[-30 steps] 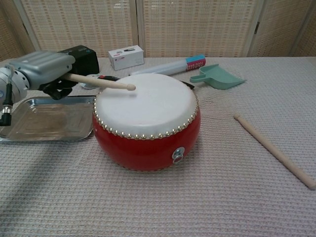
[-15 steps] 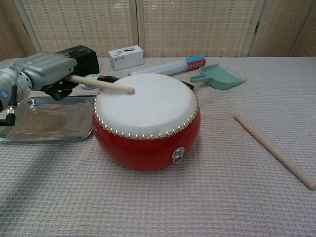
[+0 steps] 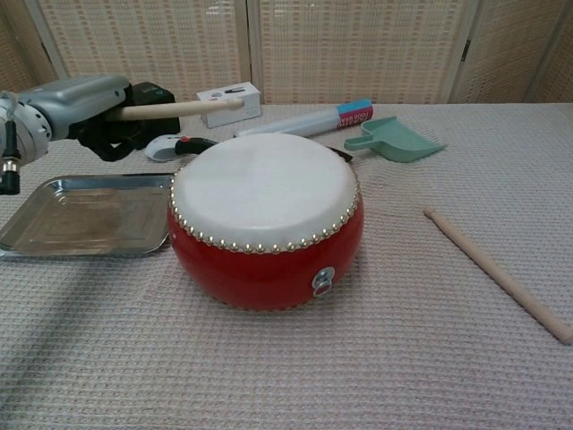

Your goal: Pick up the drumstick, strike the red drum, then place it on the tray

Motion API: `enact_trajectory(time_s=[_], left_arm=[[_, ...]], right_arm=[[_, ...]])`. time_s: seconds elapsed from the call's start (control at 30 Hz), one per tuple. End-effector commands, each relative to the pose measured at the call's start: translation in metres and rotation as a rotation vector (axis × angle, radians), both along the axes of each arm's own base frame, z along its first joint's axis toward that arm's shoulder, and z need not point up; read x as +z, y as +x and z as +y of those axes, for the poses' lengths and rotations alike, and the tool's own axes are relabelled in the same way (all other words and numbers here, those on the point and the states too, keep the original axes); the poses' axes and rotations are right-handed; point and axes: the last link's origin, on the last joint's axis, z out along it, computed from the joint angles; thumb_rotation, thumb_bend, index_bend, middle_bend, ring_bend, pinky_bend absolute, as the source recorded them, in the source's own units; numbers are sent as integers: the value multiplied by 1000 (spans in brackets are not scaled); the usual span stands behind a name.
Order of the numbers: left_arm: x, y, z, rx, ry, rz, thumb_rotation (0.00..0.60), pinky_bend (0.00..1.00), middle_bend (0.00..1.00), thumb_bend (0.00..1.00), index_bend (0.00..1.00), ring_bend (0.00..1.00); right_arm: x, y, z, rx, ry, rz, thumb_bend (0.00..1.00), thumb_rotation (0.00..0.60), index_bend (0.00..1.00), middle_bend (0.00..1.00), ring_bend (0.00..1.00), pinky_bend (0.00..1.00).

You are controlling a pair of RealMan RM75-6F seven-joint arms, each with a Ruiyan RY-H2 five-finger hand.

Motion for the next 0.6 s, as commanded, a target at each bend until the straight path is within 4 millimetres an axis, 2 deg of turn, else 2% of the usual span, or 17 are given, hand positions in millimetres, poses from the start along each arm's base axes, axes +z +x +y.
enact_trajectory(time_s=[0.03, 0.2, 0.3, 0.47, 0.6], left_arm=[[-11, -5, 3, -32, 7, 135, 600, 1000, 1000, 609, 1000, 1000], [-26, -10, 2, -41, -18, 232, 600, 1000, 1000, 608, 1000, 1000], [-18, -7, 3, -35, 12, 202, 600, 1000, 1000, 609, 1000, 1000], [5, 4, 0, -18, 55, 30, 600, 1000, 1000, 609, 1000, 1000], [4, 5, 0, -8, 20, 4, 600, 1000, 1000, 609, 1000, 1000]], right_arm=[[-2, -1, 0, -21, 24, 4, 97, 600, 143, 134, 0, 94], [-8, -2, -1, -48, 81, 15, 97, 600, 143, 134, 0, 81], [-9, -1, -2, -45, 99, 19, 97, 600, 142, 133, 0, 42], [-8, 0, -2, -34, 101, 40, 98, 600, 115, 116, 0, 0], [-9, 0, -2, -38, 103, 45, 97, 600, 109, 113, 0, 0]])
